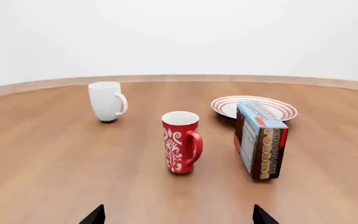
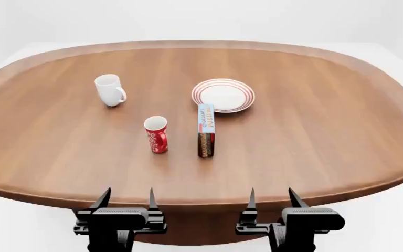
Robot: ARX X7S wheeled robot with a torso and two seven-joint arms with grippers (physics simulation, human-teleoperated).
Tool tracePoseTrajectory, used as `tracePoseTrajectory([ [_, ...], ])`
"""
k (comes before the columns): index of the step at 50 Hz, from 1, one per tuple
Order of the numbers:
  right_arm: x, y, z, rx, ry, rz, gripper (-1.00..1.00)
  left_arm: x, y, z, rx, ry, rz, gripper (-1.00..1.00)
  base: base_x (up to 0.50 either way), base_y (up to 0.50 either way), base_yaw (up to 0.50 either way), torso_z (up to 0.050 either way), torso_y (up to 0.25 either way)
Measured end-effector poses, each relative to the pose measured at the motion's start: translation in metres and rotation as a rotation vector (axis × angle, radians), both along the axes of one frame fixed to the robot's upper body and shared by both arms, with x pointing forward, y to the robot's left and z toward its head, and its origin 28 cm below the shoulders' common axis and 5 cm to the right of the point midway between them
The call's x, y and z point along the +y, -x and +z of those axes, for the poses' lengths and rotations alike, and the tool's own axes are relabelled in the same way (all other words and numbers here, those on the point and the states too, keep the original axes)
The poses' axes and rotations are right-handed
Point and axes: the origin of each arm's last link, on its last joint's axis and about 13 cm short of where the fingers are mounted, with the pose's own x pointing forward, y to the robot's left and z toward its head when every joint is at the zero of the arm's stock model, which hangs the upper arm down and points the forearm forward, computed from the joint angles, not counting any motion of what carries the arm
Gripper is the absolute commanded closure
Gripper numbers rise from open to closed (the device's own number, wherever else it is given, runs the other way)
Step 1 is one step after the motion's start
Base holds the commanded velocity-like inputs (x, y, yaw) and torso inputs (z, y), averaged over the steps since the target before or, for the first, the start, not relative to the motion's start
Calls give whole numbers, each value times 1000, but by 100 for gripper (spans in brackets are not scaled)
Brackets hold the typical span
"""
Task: Pick up the white mug and put it on the plate, and put the chocolate pudding to the right of the plate.
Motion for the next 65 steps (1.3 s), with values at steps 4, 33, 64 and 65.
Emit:
tracePoseTrajectory([
  [4, 0, 0, 0, -3, -2, 3, -100, 0, 0, 0, 1, 1, 1, -100, 0, 0, 0, 0, 0],
  [33, 2, 3, -5, 21, -10, -4, -100, 1, 0, -4, 17, -2, 8, -100, 0, 0, 0, 0, 0],
  [64, -25, 3, 89, -360, -63, -150, -100, 24, 6, 73, -286, -34, 152, -100, 0, 0, 0, 0, 0],
  [65, -28, 5, 96, -395, -67, -162, -100, 26, 7, 79, -311, -35, 164, -100, 0, 0, 0, 0, 0],
])
